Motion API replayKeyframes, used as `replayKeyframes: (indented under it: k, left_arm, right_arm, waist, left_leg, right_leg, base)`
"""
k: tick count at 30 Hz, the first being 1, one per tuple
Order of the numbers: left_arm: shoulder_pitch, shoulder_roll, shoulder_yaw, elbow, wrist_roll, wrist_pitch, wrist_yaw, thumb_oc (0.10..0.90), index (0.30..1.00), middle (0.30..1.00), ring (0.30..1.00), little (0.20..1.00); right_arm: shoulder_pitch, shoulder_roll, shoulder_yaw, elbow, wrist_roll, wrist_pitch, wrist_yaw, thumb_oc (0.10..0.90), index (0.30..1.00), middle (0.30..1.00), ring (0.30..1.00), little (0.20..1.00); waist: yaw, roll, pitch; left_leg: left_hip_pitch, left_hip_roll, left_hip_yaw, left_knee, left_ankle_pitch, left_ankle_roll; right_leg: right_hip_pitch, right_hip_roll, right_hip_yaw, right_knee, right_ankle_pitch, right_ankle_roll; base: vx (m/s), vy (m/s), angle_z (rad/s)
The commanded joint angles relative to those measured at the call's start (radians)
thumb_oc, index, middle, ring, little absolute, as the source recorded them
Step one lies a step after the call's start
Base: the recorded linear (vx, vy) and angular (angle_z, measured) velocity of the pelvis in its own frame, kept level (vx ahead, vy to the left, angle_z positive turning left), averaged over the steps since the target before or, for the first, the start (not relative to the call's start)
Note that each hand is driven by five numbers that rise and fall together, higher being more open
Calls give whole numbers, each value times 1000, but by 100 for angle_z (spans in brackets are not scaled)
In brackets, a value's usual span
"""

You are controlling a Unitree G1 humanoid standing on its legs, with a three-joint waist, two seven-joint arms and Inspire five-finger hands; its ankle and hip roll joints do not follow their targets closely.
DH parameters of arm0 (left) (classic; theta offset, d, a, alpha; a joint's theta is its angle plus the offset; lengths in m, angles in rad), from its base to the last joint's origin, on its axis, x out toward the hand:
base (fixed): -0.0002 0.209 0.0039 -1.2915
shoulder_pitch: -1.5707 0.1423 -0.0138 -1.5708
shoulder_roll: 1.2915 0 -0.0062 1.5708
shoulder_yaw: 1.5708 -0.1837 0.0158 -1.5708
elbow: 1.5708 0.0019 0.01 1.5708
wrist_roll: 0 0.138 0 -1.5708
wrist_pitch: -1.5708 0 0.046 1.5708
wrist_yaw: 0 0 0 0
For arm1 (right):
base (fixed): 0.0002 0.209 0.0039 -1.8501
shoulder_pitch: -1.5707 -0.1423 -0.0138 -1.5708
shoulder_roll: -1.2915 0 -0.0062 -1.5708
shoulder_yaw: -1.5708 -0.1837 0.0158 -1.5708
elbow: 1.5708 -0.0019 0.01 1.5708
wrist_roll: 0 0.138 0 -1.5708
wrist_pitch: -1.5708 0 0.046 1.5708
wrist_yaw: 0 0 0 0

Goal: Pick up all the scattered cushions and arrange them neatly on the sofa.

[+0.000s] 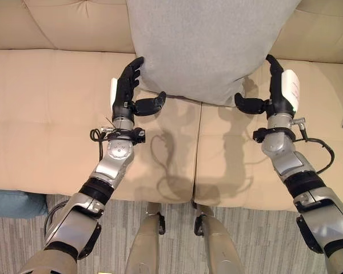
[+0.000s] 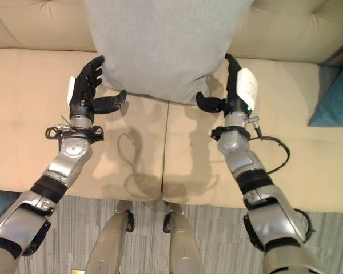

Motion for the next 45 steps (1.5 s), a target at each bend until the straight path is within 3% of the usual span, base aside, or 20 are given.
replayKeyframes:
  k: [1,11,12,15,18,19,24,29,32,35,36,38,43,45]
  left_arm:
    - [94,-2,81,-9,-18,-83,-41,800,900,900,900,900]
    - [512,-8,264,-55,-7,-41,-165,800,900,900,900,900]
    - [595,-16,288,-38,14,-29,-192,800,900,900,900,900]
    - [656,-23,299,-1,36,-11,-216,800,900,900,900,900]
    - [739,-66,301,158,108,30,-251,800,900,900,900,900]
    - [739,-66,300,159,109,29,-251,800,900,900,900,900]
    - [782,-139,293,461,217,69,-267,800,900,900,900,900]
    - [762,-161,263,610,303,84,-260,800,900,900,900,900]
    - [742,-162,249,623,320,85,-255,800,900,900,900,900]
    - [727,-164,246,640,324,83,-251,800,900,900,900,900]
    - [721,-167,249,641,322,84,-253,800,900,900,900,900]
    - [721,-173,249,645,330,83,-256,800,900,900,900,900]
    - [717,-185,249,655,333,85,-260,800,900,900,900,900]
    - [698,-187,229,629,328,86,-258,800,900,900,900,900]
  right_arm:
    - [150,-25,-50,-56,-24,-71,7,800,900,900,900,900]
    - [540,80,-222,-145,69,-113,155,800,900,900,900,900]
    - [608,102,-242,-146,83,-118,189,800,900,900,900,900]
    - [656,122,-244,-129,87,-118,217,800,900,900,900,900]
    - [725,177,-228,-59,92,-118,275,800,900,900,900,900]
    - [725,177,-227,-59,92,-118,275,800,900,900,900,900]
    - [770,233,-149,86,67,-115,332,800,900,900,900,900]
    - [771,259,-123,209,88,-112,346,800,900,900,900,900]
    - [751,254,-106,278,89,-104,347,800,900,900,900,900]
    - [731,253,-96,314,89,-98,343,800,900,900,900,900]
    - [720,251,-93,341,84,-89,342,800,900,900,900,900]
    - [713,248,-89,360,71,-82,343,800,900,900,900,900]
    - [704,252,-89,397,55,-73,345,800,900,900,900,900]
    - [703,262,-102,422,68,-63,342,800,900,900,900,900]
  waist:
    - [19,-39,-174]
    - [20,-71,-248]
    - [22,-75,-264]
    - [26,-76,-279]
    - [35,-76,-311]
    - [35,-76,-310]
    - [47,-82,-345]
    - [50,-84,-328]
    - [51,-87,-313]
    - [52,-98,-300]
    - [48,-108,-298]
    - [39,-109,-308]
    - [20,-96,-328]
    - [-6,-83,-339]
  left_leg:
    - [111,-41,36,-10,-213,-61]
    - [226,-34,46,-10,-239,-52]
    - [260,-31,46,-10,-245,-49]
    - [295,-29,45,-10,-250,-47]
    - [367,-20,43,-9,-263,-44]
    - [369,-20,42,-9,-263,-44]
    - [454,-6,41,-1,-284,-46]
    - [454,6,29,36,-281,-61]
    - [409,6,30,99,-283,-70]
    - [387,-6,41,178,-334,-69]
    - [397,-8,62,232,-381,-63]
    - [427,4,87,285,-408,-62]
    - [527,4,110,264,-447,-65]
    - [570,10,159,179,-468,-58]
  right_leg:
    - [32,-59,16,-48,-2,80]
    - [185,-46,5,-116,1,85]
    - [223,-44,0,-121,-6,86]
    - [259,-42,-4,-119,-18,86]
    - [331,-31,-13,-105,-48,81]
    - [333,-31,-13,-106,-48,81]
    - [425,-12,-16,-109,-83,69]
    - [467,-3,-35,-133,-97,55]
    - [458,-11,-51,-148,-86,52]
    - [436,-30,-62,-145,-69,52]
    - [419,-47,-71,-145,-54,54]
    - [405,-56,-84,-144,-41,56]
    - [389,-59,-106,-136,-20,62]
    - [354,-76,-144,-121,-2,71]
  base:
    - [20,-17,4]
    - [57,-29,-1]
    - [75,-20,3]
    - [46,-21,5]
    - [37,-32,6]
    - [22,-28,10]
    - [42,-59,11]
    - [-44,-62,17]
    - [-147,-39,31]
    - [-212,-8,26]
    - [-186,29,-11]
    - [-160,42,-6]
    - [-60,56,32]
    - [-153,118,30]
